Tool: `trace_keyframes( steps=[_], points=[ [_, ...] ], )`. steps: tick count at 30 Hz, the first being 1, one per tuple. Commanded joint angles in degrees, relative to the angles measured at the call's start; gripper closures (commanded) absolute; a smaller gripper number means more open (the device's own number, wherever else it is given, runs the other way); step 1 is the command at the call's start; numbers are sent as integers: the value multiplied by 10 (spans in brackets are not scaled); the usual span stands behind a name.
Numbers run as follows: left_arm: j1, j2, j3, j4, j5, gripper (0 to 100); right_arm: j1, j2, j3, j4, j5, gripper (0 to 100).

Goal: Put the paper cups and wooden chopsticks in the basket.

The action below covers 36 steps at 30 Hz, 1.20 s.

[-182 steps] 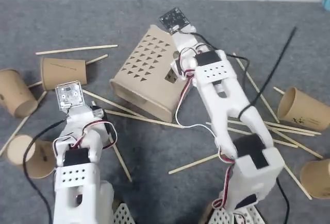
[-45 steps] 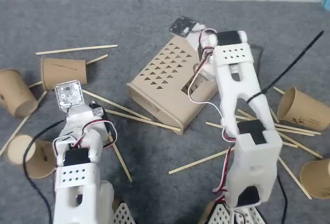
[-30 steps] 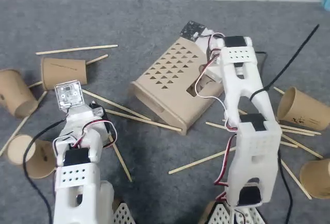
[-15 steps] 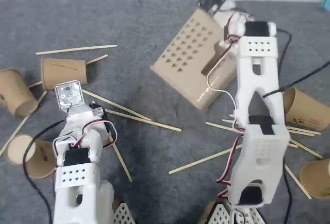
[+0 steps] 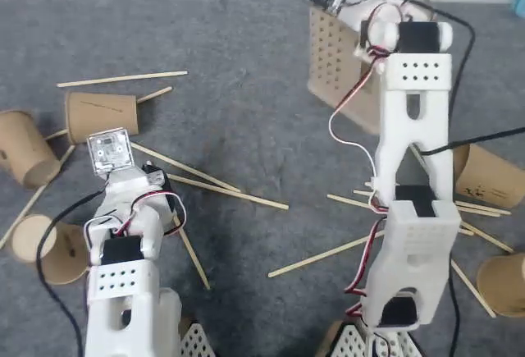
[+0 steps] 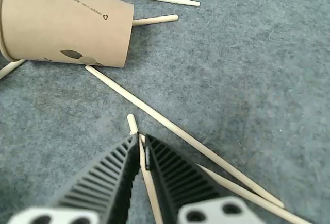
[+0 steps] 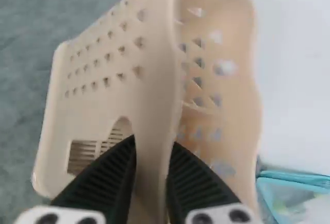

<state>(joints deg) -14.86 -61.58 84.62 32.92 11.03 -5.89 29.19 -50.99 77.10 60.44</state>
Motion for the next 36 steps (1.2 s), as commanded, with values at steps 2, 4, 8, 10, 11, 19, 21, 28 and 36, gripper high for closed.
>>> trace_keyframes(
  steps=[2,4,8,10,11,19,21,28,36],
  points=[
    [-4,5,-17,-17,1,987,-24,-63,-40,12,9,991],
    [-4,5,-17,-17,1,987,-36,-64,-40,23,8,991],
    [-4,4,-17,-17,1,987,-58,-65,-44,49,-27,991],
    [-4,4,-17,-17,1,987,-68,-74,-44,54,-76,991],
    [-4,4,-17,-17,1,987,-72,-80,-44,55,-98,991],
    [-4,4,-17,-17,0,987,-73,-109,-41,78,-145,991],
    [-4,4,-17,-17,0,987,-87,-109,-40,124,-142,991],
    [-4,4,-17,-17,0,987,-143,-106,-34,257,-125,976],
    [-5,4,-17,-17,0,987,-157,-115,40,258,-79,783]
  ],
)
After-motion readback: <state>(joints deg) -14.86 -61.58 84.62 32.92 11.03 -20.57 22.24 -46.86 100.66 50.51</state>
